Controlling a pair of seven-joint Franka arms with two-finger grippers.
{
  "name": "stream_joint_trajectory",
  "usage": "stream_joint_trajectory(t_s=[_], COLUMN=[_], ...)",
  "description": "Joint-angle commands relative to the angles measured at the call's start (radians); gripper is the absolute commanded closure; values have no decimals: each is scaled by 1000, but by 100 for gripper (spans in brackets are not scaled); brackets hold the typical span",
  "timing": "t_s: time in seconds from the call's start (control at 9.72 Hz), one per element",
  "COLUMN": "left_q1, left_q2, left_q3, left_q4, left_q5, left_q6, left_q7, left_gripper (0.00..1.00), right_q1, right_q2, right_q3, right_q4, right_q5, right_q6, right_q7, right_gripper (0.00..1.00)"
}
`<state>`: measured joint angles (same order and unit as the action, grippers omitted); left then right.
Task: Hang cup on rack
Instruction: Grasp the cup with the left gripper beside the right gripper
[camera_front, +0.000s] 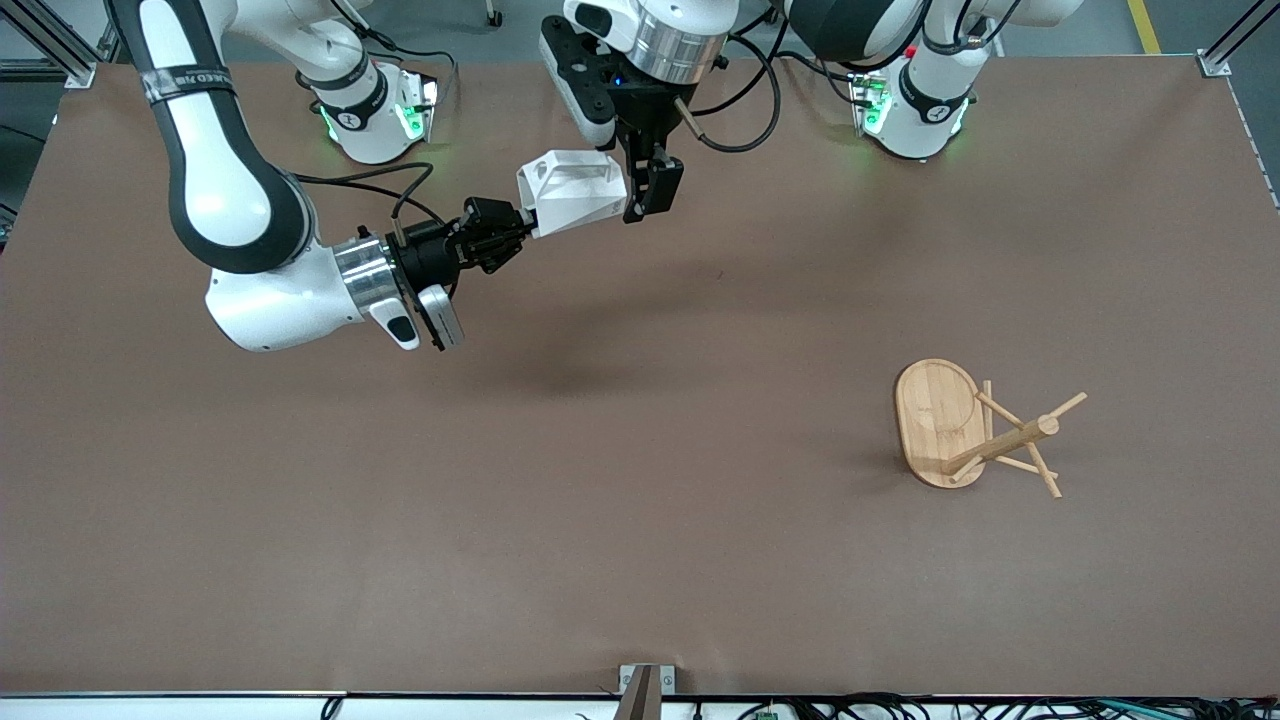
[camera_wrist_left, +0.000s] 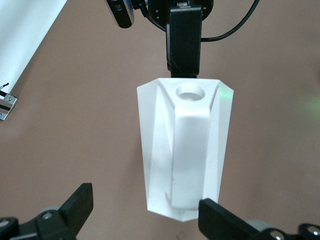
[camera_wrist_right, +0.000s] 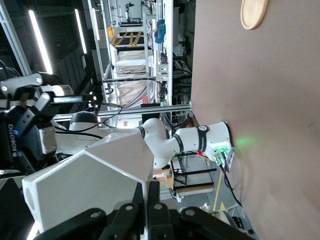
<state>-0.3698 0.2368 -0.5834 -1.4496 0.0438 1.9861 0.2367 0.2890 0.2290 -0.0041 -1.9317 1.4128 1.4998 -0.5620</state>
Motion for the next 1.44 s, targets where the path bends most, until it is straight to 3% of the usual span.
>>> stream_joint_trajectory(t_s=[0.0, 0.72, 1.34], left_q1=[-4, -11, 2], left_q2=[30, 61, 32], left_q3=[-3, -12, -46], left_q4=[-18, -15, -17], left_q5=[16, 14, 8], left_q6=[10, 10, -29], left_q7=[4, 13, 26], left_gripper=[0, 0, 0], right_q1=[6, 12, 16], right_q2=[-13, -14, -16], right_q3=[9, 12, 13], right_q4=[-6, -6, -6], right_q5=[64, 66, 78], right_q6=[-21, -20, -18], right_q7=[1, 1, 1], right_gripper=[100, 100, 99])
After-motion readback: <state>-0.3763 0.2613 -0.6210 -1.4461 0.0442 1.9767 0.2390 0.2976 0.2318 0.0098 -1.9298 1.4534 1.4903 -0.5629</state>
